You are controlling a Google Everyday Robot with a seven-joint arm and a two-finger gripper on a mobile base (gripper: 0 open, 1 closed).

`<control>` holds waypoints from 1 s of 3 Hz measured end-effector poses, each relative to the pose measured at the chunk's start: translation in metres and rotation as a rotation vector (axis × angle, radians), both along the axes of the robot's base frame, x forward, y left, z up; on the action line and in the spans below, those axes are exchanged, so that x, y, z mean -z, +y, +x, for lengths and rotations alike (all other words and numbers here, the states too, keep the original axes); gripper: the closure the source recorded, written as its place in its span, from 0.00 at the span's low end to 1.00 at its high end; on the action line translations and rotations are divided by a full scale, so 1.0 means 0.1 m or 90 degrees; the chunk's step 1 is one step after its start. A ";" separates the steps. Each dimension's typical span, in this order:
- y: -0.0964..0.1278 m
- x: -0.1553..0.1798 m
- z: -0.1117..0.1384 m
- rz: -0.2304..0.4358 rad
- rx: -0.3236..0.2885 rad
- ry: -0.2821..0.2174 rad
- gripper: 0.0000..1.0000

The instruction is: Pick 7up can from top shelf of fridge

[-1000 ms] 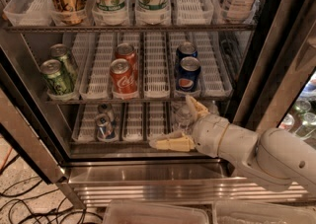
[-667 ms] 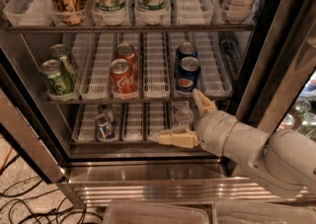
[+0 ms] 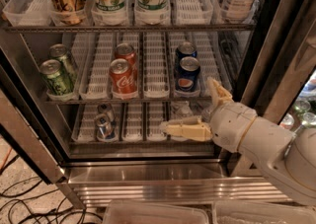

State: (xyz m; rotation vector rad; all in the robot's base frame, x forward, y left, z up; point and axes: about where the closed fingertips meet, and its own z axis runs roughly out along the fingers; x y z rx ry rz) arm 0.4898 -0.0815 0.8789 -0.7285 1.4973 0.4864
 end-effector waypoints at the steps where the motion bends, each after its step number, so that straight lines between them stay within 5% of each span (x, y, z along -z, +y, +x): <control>1: -0.05 -0.26 -0.03 -0.008 -0.009 -0.017 0.00; 2: 0.01 -0.83 0.07 -0.029 -0.053 -0.061 0.00; 3: 0.02 -0.86 0.08 -0.023 -0.050 -0.066 0.00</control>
Offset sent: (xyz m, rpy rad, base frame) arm -0.0018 -0.0024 0.0921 -0.0755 -0.1178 0.0883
